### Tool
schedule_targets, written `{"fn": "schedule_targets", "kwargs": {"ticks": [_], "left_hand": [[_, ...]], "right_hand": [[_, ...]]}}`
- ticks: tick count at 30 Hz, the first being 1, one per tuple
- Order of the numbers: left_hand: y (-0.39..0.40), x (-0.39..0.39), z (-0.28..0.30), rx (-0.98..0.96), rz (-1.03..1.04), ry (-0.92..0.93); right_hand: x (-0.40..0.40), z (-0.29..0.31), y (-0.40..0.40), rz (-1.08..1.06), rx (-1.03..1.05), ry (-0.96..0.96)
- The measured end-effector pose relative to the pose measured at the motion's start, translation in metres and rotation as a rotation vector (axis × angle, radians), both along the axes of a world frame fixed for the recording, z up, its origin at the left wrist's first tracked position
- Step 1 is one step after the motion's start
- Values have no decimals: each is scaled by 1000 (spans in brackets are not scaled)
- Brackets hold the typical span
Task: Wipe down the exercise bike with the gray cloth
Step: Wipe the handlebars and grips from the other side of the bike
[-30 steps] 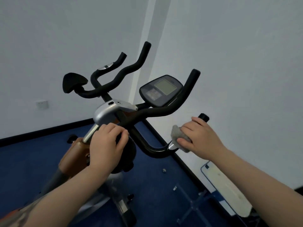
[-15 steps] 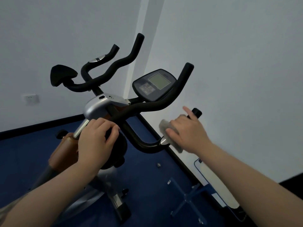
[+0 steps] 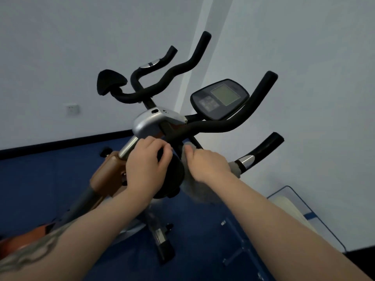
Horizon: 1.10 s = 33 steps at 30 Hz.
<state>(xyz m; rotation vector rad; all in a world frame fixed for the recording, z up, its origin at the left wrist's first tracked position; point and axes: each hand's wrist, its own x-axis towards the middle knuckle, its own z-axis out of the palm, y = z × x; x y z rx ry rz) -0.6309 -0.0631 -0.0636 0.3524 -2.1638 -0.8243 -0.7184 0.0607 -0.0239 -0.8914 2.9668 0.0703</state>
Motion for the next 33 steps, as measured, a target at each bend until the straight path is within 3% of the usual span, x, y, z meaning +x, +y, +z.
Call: {"fn": "schedule_targets", "kwargs": {"ticks": [2,6,8,11,16,18,21,23,26,31,33], "left_hand": [[1,2,0,11,-3,-14],[0,5,1,29,-11,-13],[0,4,1,45,-19,2],[-1,1,1,56,-17,7],[0,3,2,52,-30,8],[1,3,2,60,-38,7],[0,3,2,71,-49,17],[-1,3,1,77,-59,31],[-1,1,1,72,-39,26],[0,3,2,38,-43,24],[0,5,5,-63,-33,-16]], "right_hand": [[-3,6,-4,-11,1,-145],[15,-4,21,104,24,34],[14,-6,26,133,57,20],[-4,2,9,75,49,-150],[-19,3,-13,2,-342,-501],[-15,3,-7,9,-263,-444],[1,0,20,153,7,-137],[8,-2,32,214,78,-37],[1,0,17,168,77,-53],[-11,2,-16,-19,-248,-319],[-5,-1,-10,-18,-203,-227]]}}
